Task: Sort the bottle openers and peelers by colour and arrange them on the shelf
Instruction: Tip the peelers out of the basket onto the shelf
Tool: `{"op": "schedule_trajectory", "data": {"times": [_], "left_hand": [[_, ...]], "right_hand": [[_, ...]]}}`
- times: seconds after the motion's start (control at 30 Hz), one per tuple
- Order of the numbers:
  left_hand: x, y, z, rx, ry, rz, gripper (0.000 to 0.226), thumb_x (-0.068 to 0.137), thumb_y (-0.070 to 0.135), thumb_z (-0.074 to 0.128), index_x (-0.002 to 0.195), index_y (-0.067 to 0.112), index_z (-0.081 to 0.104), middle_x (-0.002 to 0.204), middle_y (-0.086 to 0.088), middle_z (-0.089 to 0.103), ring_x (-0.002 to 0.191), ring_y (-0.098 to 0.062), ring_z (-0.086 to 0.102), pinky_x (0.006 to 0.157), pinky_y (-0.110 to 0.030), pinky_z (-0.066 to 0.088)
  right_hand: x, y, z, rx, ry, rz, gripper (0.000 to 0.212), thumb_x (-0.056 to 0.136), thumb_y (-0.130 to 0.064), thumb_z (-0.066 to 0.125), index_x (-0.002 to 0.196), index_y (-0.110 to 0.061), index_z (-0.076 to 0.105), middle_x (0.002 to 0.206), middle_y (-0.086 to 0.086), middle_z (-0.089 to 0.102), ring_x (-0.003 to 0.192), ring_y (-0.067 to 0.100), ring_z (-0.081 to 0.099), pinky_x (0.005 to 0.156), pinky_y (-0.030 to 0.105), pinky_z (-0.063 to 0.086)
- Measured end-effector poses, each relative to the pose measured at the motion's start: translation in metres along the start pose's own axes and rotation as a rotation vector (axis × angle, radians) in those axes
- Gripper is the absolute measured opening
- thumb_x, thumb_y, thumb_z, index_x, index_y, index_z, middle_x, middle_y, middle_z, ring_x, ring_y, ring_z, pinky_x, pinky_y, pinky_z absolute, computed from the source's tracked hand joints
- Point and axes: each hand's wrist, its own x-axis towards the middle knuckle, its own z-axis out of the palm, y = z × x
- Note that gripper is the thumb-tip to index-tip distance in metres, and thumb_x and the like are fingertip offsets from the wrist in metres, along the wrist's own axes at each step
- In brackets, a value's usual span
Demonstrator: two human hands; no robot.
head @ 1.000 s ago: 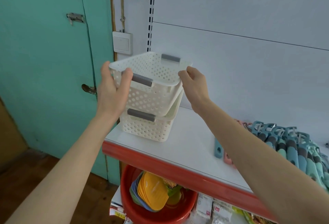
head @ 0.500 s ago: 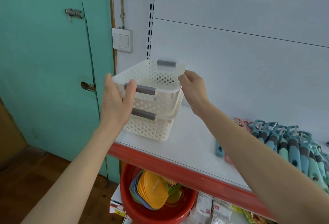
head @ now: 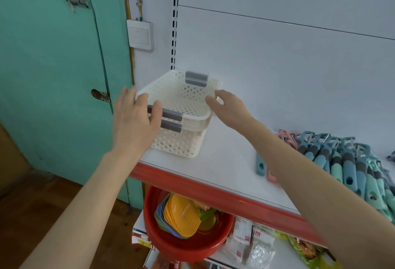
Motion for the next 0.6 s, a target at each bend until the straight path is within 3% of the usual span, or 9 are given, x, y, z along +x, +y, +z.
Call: {"op": "schedule_trajectory", "data": {"times": [0.1, 0.17, 0.43, 0.53, 0.6], "left_hand": [[-0.007, 0.02, 0.001, -0.115, 0.058, 0.178, 0.052, 0.094, 0.037, 0.035, 0.112, -0.006, 0.058, 0.119, -0.021, 0.057, 0.11, -0.033, 0.054, 0.089, -0.04, 0.044], [-0.013, 0.04, 0.003, -0.227, 0.046, 0.287, 0.05, 0.092, 0.035, 0.036, 0.107, -0.004, 0.062, 0.104, -0.017, 0.064, 0.088, -0.029, 0.062, 0.073, -0.034, 0.05], [-0.044, 0.116, 0.046, -0.269, -0.044, 0.579, 0.033, 0.088, 0.025, 0.047, 0.092, -0.001, 0.068, 0.087, -0.013, 0.068, 0.08, -0.029, 0.063, 0.072, -0.026, 0.045], [-0.054, 0.142, 0.068, -0.331, -0.165, 0.606, 0.036, 0.086, 0.028, 0.045, 0.092, 0.0, 0.068, 0.087, -0.011, 0.068, 0.079, -0.026, 0.065, 0.069, -0.025, 0.047], [-0.057, 0.158, 0.085, -0.378, -0.28, 0.58, 0.042, 0.086, 0.034, 0.043, 0.096, 0.002, 0.068, 0.089, -0.011, 0.068, 0.079, -0.027, 0.065, 0.071, -0.03, 0.05]], "right_hand": [[-0.007, 0.009, -0.011, 0.024, 0.055, -0.015, 0.044, 0.097, -0.032, 0.041, 0.136, -0.012, 0.042, 0.142, 0.003, 0.042, 0.13, 0.018, 0.038, 0.093, 0.02, 0.029], [-0.018, 0.02, -0.021, 0.019, 0.087, -0.017, 0.04, 0.096, -0.031, 0.043, 0.132, -0.014, 0.048, 0.137, 0.0, 0.048, 0.126, 0.016, 0.043, 0.091, 0.019, 0.029], [-0.102, 0.099, -0.087, -0.062, 0.262, 0.079, 0.025, 0.093, -0.025, 0.053, 0.111, -0.012, 0.064, 0.108, -0.003, 0.065, 0.101, 0.009, 0.057, 0.086, 0.019, 0.042], [-0.132, 0.136, -0.112, -0.175, 0.307, 0.182, 0.018, 0.092, -0.023, 0.054, 0.101, -0.013, 0.066, 0.093, -0.004, 0.065, 0.087, 0.008, 0.057, 0.072, 0.011, 0.044], [-0.147, 0.158, -0.126, -0.194, 0.335, 0.248, 0.017, 0.092, -0.022, 0.054, 0.1, -0.013, 0.066, 0.09, -0.005, 0.063, 0.086, 0.009, 0.057, 0.075, 0.017, 0.046]]}}
